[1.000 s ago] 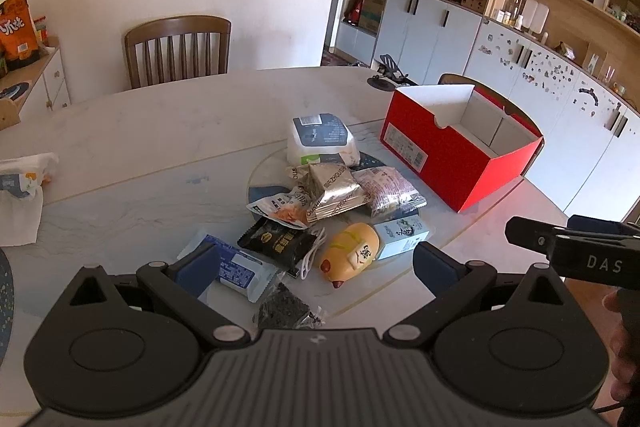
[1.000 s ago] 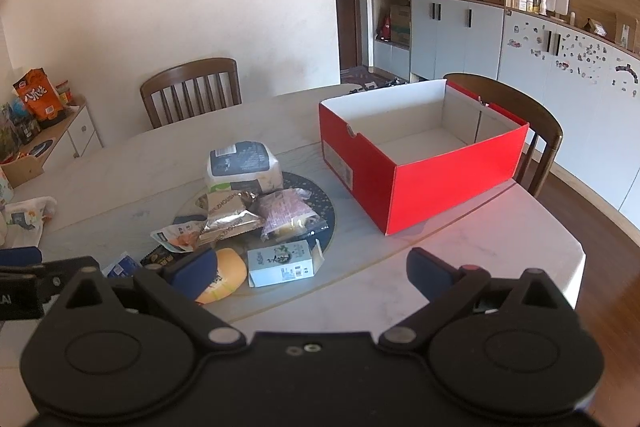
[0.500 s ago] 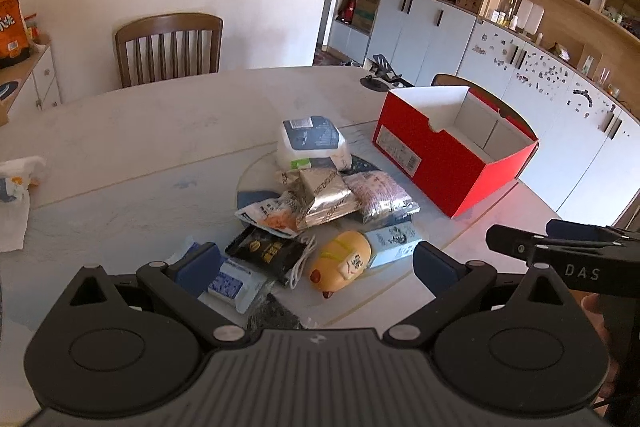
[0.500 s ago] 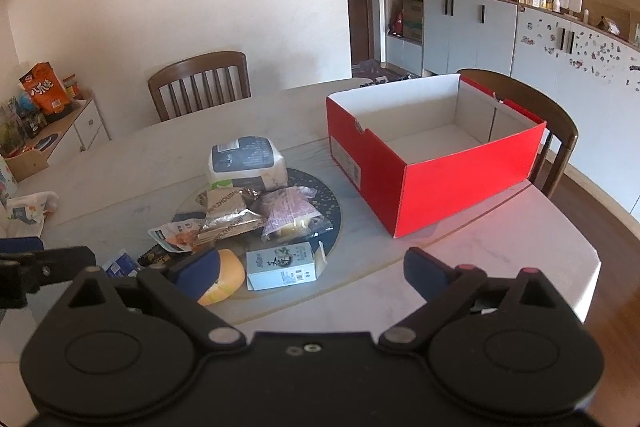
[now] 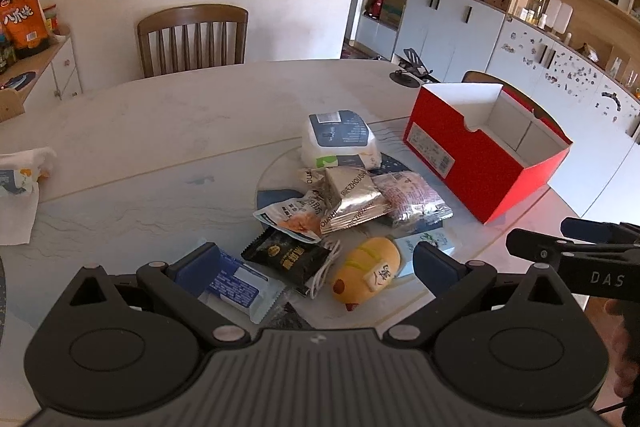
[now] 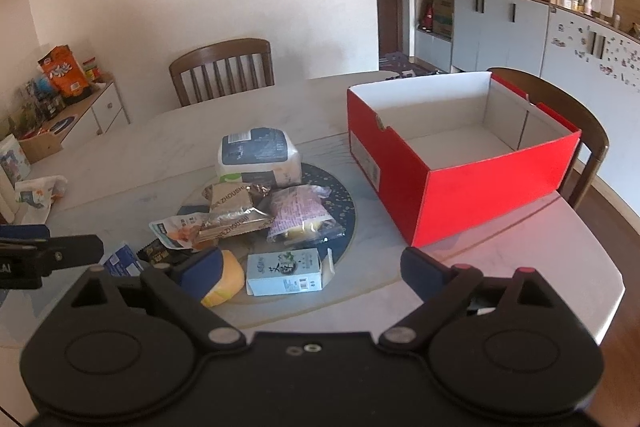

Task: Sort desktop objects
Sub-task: 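Move the right gripper toward the white-green drink carton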

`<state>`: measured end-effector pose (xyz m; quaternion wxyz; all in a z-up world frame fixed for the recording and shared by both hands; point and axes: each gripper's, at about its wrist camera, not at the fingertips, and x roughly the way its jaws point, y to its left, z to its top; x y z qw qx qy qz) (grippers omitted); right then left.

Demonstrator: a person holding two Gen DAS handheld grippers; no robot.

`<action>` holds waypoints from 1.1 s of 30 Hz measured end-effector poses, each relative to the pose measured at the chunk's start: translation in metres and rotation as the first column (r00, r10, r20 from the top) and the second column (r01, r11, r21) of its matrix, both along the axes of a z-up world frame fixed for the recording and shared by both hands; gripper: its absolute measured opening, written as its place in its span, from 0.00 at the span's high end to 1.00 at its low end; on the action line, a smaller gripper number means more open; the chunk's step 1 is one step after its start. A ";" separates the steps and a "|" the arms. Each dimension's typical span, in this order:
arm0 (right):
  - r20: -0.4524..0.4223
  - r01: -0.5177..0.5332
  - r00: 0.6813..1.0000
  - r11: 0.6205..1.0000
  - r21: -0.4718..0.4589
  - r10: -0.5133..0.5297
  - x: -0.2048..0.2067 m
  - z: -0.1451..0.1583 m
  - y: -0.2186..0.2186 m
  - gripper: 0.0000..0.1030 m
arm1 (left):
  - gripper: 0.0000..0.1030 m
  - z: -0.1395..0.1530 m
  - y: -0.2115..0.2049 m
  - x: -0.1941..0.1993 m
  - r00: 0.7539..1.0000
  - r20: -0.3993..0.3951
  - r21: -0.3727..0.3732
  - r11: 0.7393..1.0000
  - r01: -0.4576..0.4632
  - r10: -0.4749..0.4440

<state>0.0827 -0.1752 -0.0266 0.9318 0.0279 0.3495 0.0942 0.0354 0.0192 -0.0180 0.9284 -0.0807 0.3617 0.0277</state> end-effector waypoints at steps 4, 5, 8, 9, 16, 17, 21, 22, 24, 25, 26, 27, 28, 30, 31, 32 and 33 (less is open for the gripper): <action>-0.010 -0.026 1.000 1.000 -0.003 0.026 0.010 -0.007 -0.004 0.08 | 0.00 -0.008 -0.004 0.003 0.999 0.027 0.020 0.999 0.030 -0.031; -0.012 -0.034 0.999 0.999 -0.005 0.034 0.012 -0.009 -0.004 0.08 | 0.00 -0.011 -0.007 0.004 0.999 0.029 0.031 0.999 0.040 -0.041; -0.019 -0.052 0.998 0.999 -0.014 0.052 0.021 -0.016 -0.006 0.09 | 0.00 -0.018 -0.015 0.009 0.996 0.032 0.049 0.995 0.082 -0.084; -0.021 -0.058 0.998 0.998 -0.016 0.058 0.024 -0.019 -0.007 0.09 | 0.00 -0.022 -0.019 0.011 0.995 0.033 0.059 0.994 0.094 -0.096; -0.060 -0.098 0.993 0.995 -0.014 0.097 0.041 -0.034 -0.008 0.10 | 0.01 -0.047 -0.036 0.028 0.988 0.009 0.091 0.985 0.150 -0.151; -0.064 -0.104 0.993 0.994 -0.013 0.103 0.043 -0.035 -0.007 0.10 | 0.01 -0.050 -0.038 0.030 0.988 0.008 0.095 0.983 0.155 -0.157; -0.078 -0.120 0.990 0.993 -0.018 0.118 0.053 -0.042 -0.001 0.10 | 0.01 -0.063 -0.045 0.035 0.983 0.005 0.109 0.978 0.179 -0.181; -0.084 -0.123 0.989 0.992 -0.018 0.121 0.056 -0.043 0.000 0.10 | 0.01 -0.066 -0.046 0.036 0.983 0.004 0.117 0.976 0.184 -0.186; -0.093 -0.131 0.987 0.991 -0.020 0.128 0.061 -0.047 0.004 0.10 | 0.02 -0.071 -0.048 0.037 0.981 0.004 0.130 0.973 0.193 -0.195; -0.095 -0.135 0.987 0.991 -0.024 0.132 0.062 -0.048 0.006 0.10 | 0.03 -0.072 -0.049 0.038 0.981 0.005 0.139 0.971 0.193 -0.196; -0.098 -0.139 0.986 0.990 -0.029 0.135 0.063 -0.050 0.009 0.10 | 0.04 -0.074 -0.050 0.039 0.980 0.008 0.148 0.970 0.193 -0.197; -0.103 -0.142 0.985 0.989 -0.031 0.139 0.066 -0.052 0.012 0.10 | 0.04 -0.076 -0.051 0.039 0.980 0.010 0.156 0.968 0.195 -0.199; -0.110 -0.144 0.984 0.989 -0.032 0.139 0.067 -0.054 0.014 0.10 | 0.06 -0.077 -0.052 0.040 0.979 0.009 0.161 0.967 0.199 -0.203; -0.122 -0.144 0.983 0.989 -0.029 0.140 0.070 -0.057 0.018 0.10 | 0.10 -0.080 -0.053 0.041 0.978 0.008 0.172 0.963 0.206 -0.211; -0.127 -0.146 0.982 0.989 -0.029 0.141 0.072 -0.059 0.019 0.10 | 0.10 -0.081 -0.054 0.042 0.977 0.006 0.176 0.962 0.209 -0.214; -0.134 -0.147 0.981 0.989 -0.032 0.141 0.074 -0.061 0.021 0.10 | 0.10 -0.083 -0.054 0.043 0.976 0.005 0.176 0.961 0.213 -0.217; -0.138 -0.147 0.980 0.988 -0.037 0.141 0.075 -0.063 0.022 0.10 | 0.11 -0.084 -0.054 0.044 0.975 0.004 0.176 0.960 0.216 -0.220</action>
